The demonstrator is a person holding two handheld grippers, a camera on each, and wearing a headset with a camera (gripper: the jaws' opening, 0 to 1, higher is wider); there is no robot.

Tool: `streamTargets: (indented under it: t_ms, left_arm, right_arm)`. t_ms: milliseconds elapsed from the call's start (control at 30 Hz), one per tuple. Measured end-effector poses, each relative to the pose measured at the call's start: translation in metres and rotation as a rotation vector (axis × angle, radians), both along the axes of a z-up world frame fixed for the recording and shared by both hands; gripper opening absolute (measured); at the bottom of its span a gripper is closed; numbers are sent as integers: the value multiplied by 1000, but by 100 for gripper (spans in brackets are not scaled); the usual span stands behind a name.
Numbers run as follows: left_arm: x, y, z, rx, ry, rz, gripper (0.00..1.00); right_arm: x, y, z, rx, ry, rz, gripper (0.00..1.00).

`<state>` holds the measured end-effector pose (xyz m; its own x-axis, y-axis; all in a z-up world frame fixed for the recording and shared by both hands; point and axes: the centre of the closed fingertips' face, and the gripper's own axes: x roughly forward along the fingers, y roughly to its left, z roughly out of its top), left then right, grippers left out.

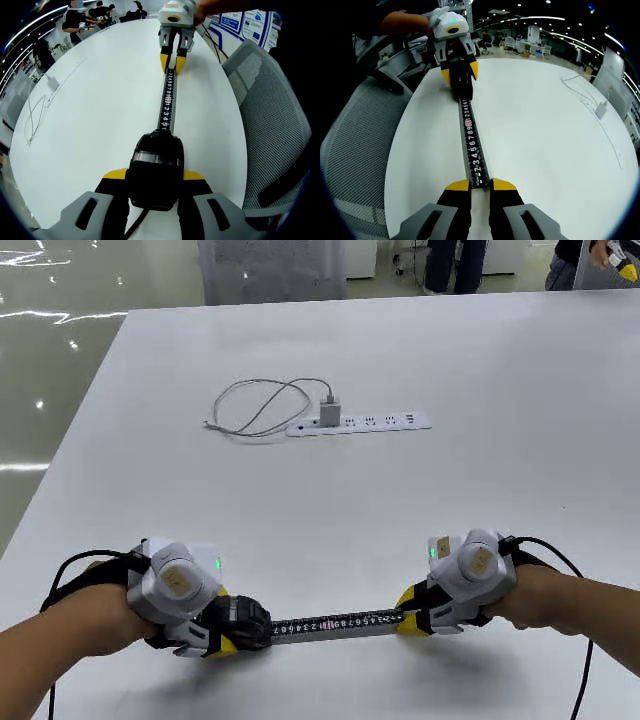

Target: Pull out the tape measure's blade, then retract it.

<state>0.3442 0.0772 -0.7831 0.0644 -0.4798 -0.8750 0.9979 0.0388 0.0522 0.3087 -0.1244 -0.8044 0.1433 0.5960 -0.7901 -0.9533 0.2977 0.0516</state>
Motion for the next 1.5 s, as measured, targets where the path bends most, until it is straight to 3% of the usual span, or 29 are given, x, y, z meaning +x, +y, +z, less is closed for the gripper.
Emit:
streamTargets:
  t_ms: [1500]
  left_arm:
    - [-1,-2,0,6,-7,2,32]
  right_arm:
    - [-6,-29,1,-14,7,-8,8]
